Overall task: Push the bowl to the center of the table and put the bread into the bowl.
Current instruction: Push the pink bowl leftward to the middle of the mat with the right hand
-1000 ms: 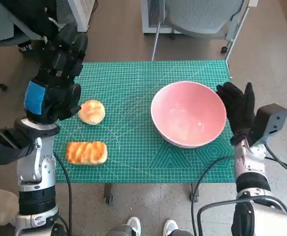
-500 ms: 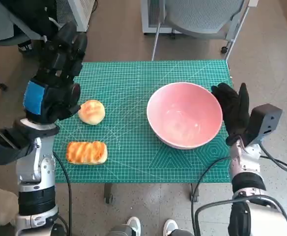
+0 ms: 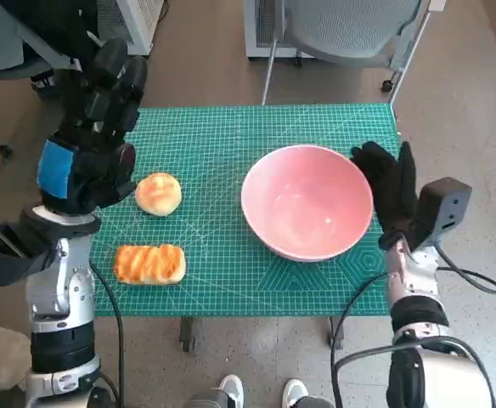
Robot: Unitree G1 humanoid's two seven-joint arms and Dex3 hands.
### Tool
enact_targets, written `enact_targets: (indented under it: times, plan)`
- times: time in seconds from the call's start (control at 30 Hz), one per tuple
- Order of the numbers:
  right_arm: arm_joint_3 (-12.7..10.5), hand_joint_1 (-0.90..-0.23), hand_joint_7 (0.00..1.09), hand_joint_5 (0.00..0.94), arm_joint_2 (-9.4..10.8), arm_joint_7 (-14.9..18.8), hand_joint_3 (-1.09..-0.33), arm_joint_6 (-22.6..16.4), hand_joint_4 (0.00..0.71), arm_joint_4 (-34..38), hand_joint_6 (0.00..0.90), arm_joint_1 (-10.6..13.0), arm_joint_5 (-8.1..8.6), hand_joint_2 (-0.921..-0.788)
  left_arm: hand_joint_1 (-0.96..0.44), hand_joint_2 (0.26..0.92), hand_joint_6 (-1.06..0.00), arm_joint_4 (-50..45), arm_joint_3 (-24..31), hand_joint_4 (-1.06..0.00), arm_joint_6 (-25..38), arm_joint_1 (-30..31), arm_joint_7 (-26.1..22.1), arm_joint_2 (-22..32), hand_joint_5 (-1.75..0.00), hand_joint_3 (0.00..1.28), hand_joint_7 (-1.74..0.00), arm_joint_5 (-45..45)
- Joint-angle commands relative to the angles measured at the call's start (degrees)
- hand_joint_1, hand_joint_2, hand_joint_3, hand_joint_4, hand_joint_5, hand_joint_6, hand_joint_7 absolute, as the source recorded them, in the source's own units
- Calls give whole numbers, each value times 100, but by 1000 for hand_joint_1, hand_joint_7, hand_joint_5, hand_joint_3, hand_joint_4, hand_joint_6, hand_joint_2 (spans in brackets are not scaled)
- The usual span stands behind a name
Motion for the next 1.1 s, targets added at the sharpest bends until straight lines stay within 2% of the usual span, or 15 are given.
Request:
enact_targets:
  times: [0.03,0.4,1.1]
  plan:
    - [-3,-651,41,5,94,36,-838,86,366,63,419,-7,-34,-921,-641,921,1,-67,48,-3,-8,76,2,53,-15,621,-282,-57]
    - [59,-626,34,0,201,13,-863,21,351,43,408,-115,-67,-921,-639,921,1,-89,63,0,-24,121,-2,30,-16,620,-267,-91]
    - [111,-635,26,0,385,49,-882,3,327,32,394,-269,-120,-921,-654,921,1,-75,117,1,-92,200,-75,52,1,601,-277,-147]
